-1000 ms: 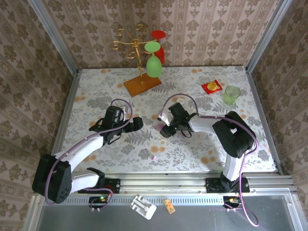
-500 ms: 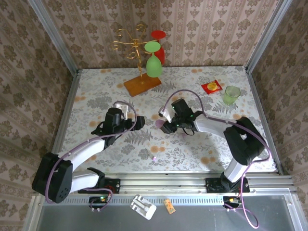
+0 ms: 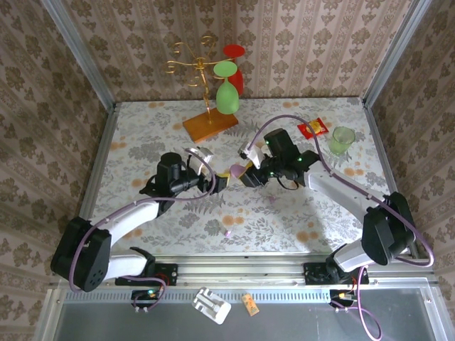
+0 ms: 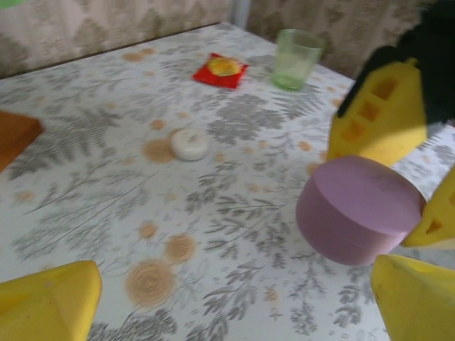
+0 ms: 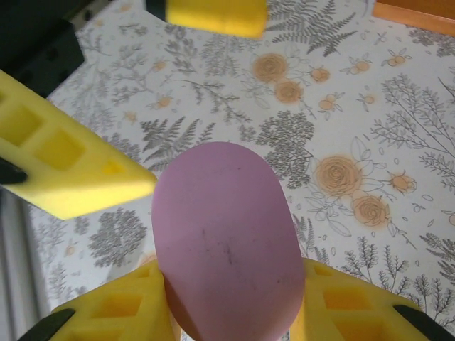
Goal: Insert the wireless bluetooth earbuds into the charging case
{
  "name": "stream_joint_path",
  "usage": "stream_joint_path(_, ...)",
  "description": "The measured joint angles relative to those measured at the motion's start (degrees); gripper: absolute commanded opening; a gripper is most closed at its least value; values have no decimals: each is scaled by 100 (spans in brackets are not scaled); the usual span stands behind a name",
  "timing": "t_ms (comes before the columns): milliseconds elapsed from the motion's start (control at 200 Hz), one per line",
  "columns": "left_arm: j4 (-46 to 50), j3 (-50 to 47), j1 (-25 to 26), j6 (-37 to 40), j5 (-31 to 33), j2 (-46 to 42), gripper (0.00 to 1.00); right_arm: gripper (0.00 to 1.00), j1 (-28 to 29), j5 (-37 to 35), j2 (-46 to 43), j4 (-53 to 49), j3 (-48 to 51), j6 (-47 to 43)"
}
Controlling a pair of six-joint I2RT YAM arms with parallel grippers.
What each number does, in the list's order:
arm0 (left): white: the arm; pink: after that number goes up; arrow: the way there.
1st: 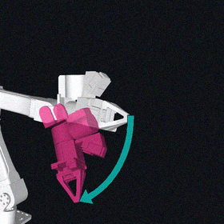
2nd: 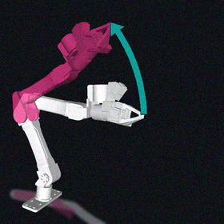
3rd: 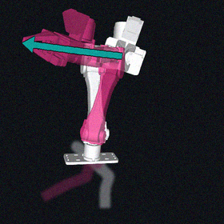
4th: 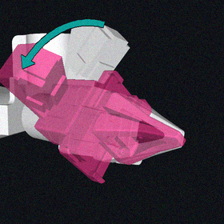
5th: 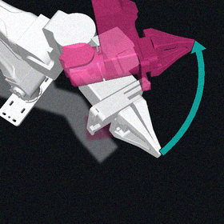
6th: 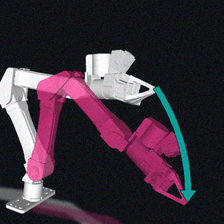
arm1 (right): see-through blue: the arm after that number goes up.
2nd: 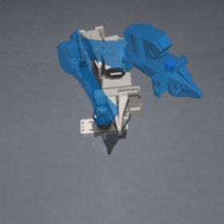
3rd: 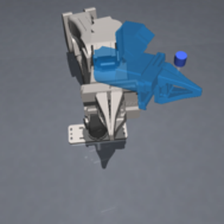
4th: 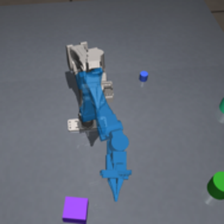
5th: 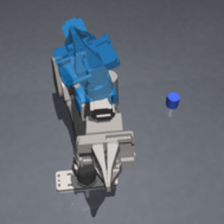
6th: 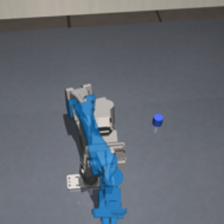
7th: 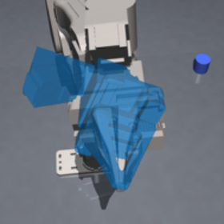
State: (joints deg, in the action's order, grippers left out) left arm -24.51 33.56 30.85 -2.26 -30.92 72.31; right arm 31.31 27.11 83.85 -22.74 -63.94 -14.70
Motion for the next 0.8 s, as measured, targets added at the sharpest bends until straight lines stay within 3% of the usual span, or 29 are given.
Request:
stream_joint_path(165, -92, 57, 223, 481, -964, 94, 93, 24, 2, 446, -216, -678, -369, -249)
stream_joint_path(345, -197, 221, 437, 662, -1683, 92, 83, 23, 2, 946, -385, -1263, -686, -507)
stream_joint_path(800, -490, 249, 507, 549, -2240, -81, 58, 21, 2, 1285, -452, -1681, -909, -684)
